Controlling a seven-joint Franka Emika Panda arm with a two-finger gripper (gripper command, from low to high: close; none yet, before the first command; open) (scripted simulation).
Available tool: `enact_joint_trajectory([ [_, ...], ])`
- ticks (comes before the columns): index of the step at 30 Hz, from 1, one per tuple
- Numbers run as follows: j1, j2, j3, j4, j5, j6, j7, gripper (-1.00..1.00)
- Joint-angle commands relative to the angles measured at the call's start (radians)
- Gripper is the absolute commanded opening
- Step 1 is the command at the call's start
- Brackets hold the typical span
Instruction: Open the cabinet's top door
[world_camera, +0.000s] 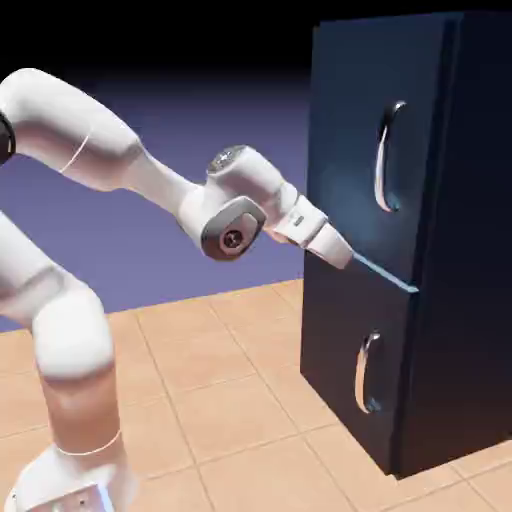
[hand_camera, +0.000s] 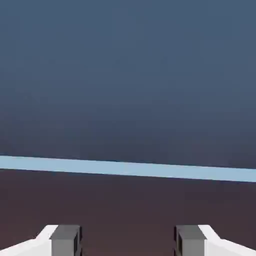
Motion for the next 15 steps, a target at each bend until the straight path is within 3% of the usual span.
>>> enact_joint_trajectory([
  [1,0.012,-0.01,-0.017,0.007,-0.044,0.001,0.03,0.0],
  [15,0.18,-0.155,-0.259,0.102,-0.652,0.012,0.442,0.0],
])
